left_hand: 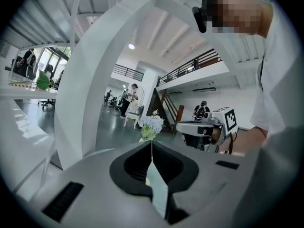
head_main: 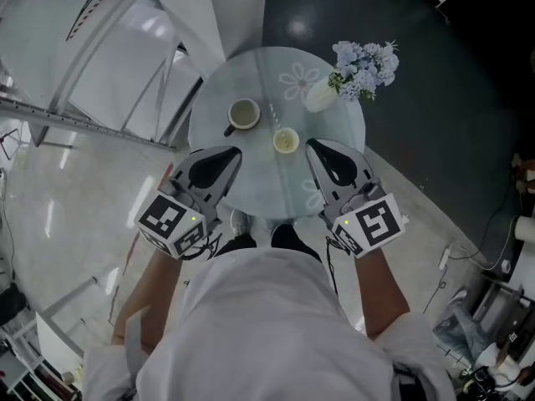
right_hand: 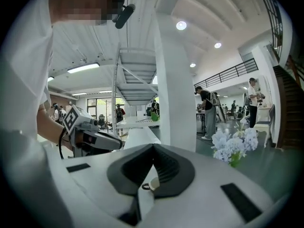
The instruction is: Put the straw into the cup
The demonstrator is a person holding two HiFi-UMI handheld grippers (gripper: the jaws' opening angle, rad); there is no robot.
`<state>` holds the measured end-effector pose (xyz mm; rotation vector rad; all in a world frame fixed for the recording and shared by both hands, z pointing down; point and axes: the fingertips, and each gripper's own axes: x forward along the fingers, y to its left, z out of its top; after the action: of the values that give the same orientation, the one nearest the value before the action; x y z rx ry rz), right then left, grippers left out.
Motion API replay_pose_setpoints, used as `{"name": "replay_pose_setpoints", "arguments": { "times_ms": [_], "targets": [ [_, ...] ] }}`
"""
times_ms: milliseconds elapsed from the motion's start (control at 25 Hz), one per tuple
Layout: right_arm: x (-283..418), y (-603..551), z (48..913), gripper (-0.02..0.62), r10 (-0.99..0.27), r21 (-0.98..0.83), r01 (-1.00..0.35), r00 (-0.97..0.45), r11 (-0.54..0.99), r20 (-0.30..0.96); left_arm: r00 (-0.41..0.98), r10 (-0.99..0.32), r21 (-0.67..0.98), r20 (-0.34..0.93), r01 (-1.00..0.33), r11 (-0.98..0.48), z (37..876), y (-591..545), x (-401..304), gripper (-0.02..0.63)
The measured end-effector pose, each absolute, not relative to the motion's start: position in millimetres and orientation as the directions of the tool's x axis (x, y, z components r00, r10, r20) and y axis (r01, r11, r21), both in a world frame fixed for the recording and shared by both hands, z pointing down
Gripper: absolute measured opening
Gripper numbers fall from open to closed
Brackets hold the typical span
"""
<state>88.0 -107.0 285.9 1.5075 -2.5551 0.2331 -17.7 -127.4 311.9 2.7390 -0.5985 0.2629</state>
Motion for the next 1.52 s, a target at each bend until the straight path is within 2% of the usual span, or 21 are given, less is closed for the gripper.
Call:
{"name": "replay_pose_setpoints", "arguments": {
  "times_ms": [800,1520],
  "targets": [
    [93,-74,283,0.023,-0.861,-0.078,-0.891,-0.452,0.446,0.232,0.912,-0.336,0.235,0.235,-0.389,-0.891,301,-113,-13,0.026],
    [108,-68,302,0.021,-0.851,-0.13,-0.89,-0.456,0.437,0.26,0.906,-0.348,0.245,0.241,-0.403,-0.882,305,-105,-4,0.026]
  ]
}}
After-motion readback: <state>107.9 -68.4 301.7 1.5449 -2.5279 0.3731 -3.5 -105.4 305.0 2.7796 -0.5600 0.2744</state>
